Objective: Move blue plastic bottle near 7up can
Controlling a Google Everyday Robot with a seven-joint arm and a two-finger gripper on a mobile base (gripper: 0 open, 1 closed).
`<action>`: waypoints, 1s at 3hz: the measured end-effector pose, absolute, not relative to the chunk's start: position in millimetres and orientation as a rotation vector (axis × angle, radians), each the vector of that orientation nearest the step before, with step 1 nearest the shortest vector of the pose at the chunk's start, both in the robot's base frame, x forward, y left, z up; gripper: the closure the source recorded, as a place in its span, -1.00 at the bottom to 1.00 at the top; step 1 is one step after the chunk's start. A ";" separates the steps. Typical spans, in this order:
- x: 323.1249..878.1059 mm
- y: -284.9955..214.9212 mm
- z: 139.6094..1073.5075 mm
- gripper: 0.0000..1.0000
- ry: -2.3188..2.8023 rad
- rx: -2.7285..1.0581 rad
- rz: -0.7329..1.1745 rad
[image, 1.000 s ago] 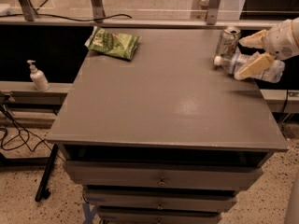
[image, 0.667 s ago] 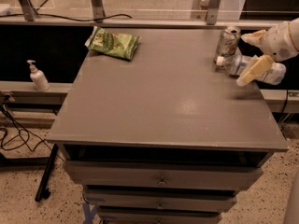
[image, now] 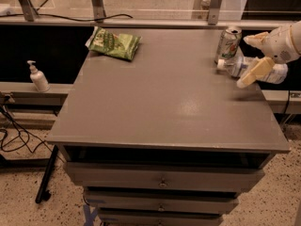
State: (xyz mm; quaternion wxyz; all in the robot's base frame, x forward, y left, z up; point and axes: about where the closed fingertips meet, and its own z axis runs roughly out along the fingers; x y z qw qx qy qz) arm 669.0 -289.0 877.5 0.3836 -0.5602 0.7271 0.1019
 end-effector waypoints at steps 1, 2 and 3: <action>664.2 -297.9 898.7 -1.00 1.834 -1.368 0.209; 652.6 -311.1 935.2 -1.00 1.797 -1.259 0.148; 627.5 -330.7 993.6 -1.00 1.743 -1.156 0.039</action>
Offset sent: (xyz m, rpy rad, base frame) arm -0.0448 -0.0550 0.1273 0.1215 -0.3052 -0.2711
